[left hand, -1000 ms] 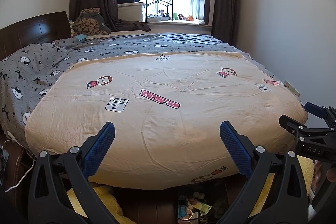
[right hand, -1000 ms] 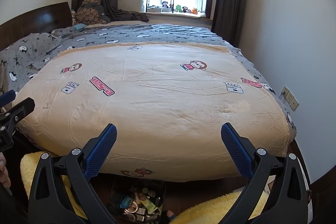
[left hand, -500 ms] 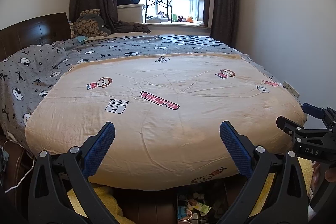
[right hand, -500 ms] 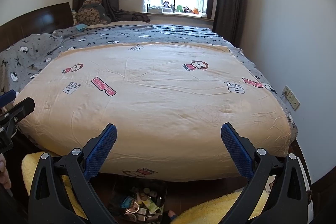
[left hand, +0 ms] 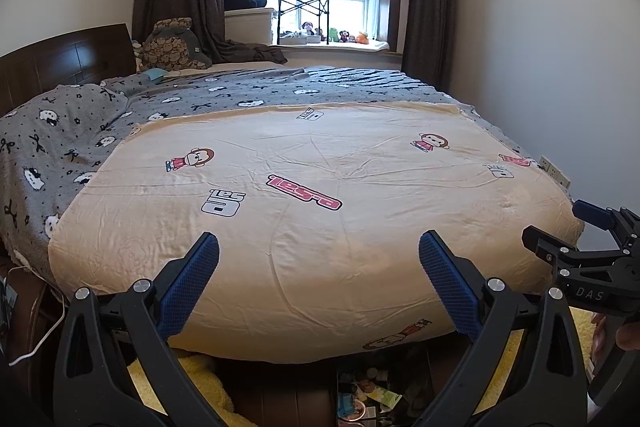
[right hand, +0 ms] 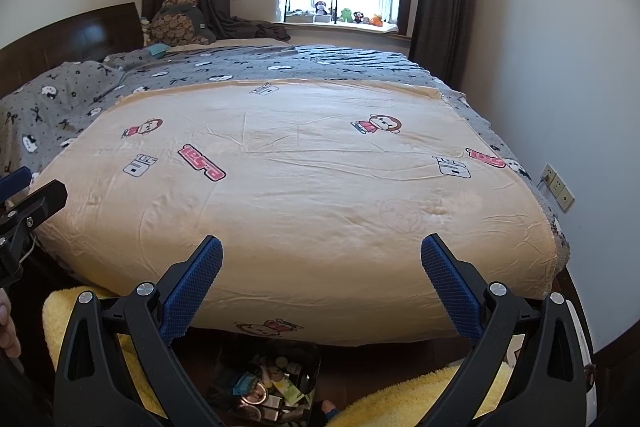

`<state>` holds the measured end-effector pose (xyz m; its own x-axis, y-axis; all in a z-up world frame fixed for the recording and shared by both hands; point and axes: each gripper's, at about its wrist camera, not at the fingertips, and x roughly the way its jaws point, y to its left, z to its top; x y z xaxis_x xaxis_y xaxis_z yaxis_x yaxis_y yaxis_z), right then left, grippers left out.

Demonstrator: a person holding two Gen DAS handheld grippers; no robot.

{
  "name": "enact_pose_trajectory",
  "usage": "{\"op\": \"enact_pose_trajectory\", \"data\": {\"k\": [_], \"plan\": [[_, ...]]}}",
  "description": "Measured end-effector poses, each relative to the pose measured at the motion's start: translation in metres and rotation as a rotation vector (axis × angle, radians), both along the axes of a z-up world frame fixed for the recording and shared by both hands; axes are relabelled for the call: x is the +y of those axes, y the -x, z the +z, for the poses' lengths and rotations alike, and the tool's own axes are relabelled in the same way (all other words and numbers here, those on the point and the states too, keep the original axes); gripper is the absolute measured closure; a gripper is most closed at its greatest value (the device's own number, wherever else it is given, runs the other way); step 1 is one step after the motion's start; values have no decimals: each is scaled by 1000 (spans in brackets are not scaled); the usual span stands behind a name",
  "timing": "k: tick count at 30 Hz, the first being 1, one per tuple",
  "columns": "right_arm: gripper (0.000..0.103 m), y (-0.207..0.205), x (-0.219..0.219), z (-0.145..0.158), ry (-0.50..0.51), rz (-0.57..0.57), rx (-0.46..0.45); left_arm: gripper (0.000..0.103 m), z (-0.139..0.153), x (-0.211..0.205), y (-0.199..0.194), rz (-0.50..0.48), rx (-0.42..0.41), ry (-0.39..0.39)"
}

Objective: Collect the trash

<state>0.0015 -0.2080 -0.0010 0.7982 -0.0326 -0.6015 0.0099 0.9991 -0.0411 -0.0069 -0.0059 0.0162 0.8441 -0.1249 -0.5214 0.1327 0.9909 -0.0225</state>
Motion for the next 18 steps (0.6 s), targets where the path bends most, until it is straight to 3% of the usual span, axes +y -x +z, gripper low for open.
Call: {"op": "enact_pose_trajectory", "data": {"k": [18], "plan": [[3,1,-3,3,-5,1,-6,8,2,0,0,4,0,2]]}}
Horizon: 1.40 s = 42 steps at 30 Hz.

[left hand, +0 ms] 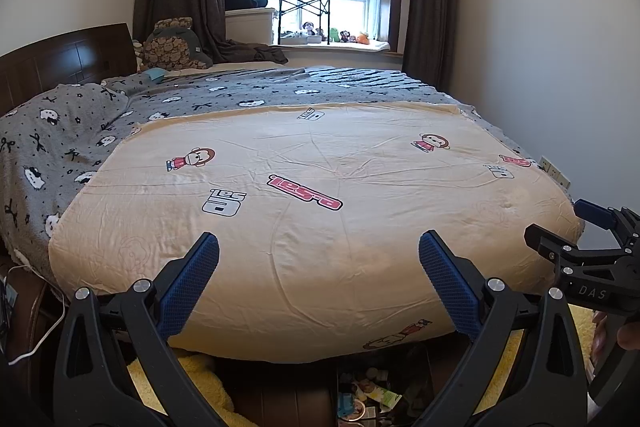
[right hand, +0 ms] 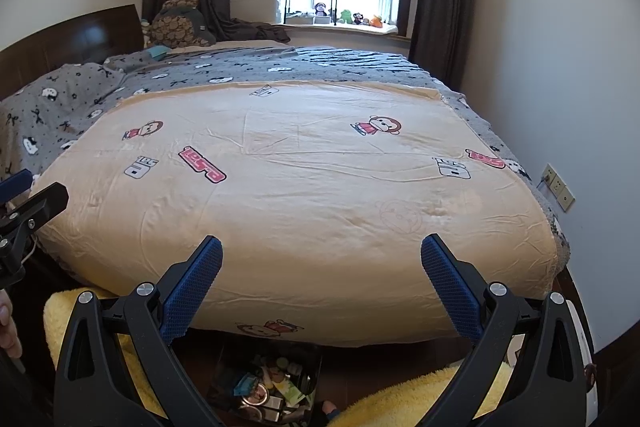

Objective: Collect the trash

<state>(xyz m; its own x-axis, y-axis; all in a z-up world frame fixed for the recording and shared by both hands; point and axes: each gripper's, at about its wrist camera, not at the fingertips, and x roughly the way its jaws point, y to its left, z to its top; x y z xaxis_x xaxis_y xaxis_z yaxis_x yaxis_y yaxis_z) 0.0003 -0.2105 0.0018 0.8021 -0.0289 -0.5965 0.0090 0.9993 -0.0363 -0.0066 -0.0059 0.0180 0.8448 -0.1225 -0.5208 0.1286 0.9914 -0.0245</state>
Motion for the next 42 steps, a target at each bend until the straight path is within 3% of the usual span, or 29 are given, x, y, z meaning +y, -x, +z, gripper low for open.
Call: {"op": "enact_pose_trajectory", "data": {"k": [19,35,42], "plan": [[3,-1,0,-1,-5,-2,-1,8,2,-2,1,12,-6,-20],[3,-1,-2,-1,-9,-6,1,8,-1,7,-1,34,-16,11],[3,-3,-4,-2,-1,-11,-3,8,-4,9,-6,-2,0,44]]}}
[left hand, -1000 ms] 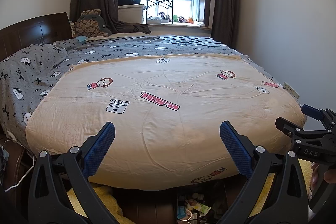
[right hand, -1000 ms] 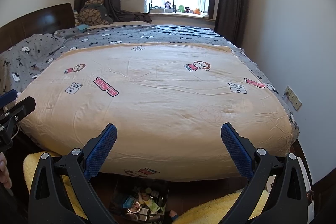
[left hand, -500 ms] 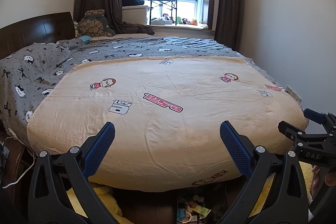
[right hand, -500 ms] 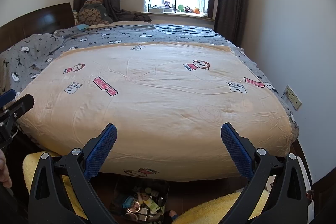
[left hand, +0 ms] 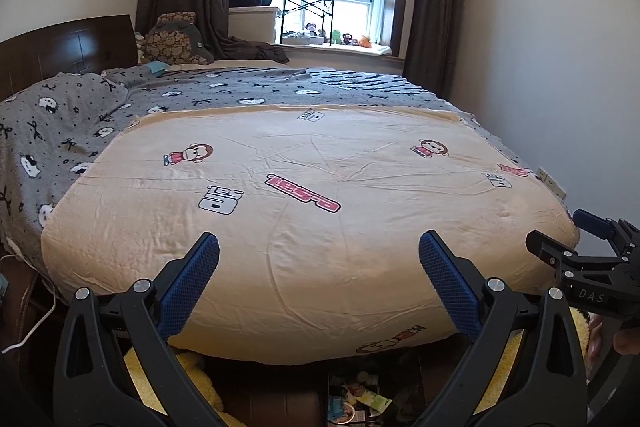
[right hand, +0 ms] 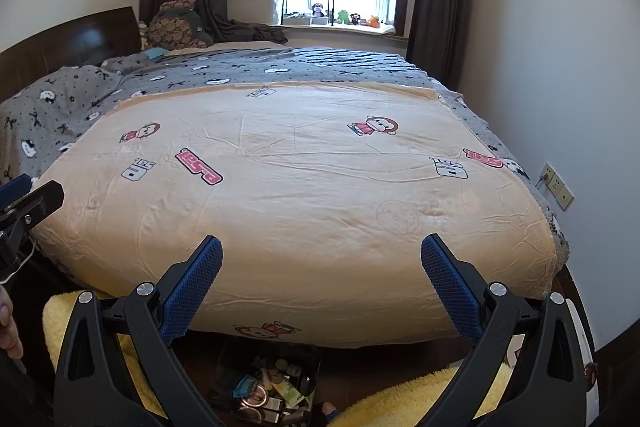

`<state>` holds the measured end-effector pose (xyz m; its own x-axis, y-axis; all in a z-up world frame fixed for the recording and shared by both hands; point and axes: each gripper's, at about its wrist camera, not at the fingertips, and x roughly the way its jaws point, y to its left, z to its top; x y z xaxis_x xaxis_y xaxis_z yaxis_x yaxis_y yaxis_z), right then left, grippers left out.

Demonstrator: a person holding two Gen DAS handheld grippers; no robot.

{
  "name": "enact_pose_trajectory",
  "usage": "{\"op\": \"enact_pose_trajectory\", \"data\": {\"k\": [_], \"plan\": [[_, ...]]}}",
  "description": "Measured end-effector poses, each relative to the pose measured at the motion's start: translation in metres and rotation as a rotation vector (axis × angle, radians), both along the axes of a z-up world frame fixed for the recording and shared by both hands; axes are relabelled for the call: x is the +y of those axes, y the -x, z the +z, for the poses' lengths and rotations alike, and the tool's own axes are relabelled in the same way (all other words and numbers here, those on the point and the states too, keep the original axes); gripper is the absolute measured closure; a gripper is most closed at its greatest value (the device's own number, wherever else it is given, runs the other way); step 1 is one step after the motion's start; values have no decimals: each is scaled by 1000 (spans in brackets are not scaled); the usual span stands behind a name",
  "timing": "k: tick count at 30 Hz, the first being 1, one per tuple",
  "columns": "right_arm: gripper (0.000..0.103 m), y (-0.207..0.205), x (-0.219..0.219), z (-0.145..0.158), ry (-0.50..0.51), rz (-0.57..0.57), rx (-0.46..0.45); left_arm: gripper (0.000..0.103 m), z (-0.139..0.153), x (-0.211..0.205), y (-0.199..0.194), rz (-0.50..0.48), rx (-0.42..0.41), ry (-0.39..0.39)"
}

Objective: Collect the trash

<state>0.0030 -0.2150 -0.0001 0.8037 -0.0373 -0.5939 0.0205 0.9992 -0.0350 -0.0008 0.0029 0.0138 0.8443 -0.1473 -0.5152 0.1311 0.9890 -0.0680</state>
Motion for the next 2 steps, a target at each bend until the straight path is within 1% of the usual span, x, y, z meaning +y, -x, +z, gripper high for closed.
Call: {"op": "enact_pose_trajectory", "data": {"k": [2], "plan": [[3,-2,-2,0,-3,-6,-2,8,-4,-1,-5,-4,9,-10]]}}
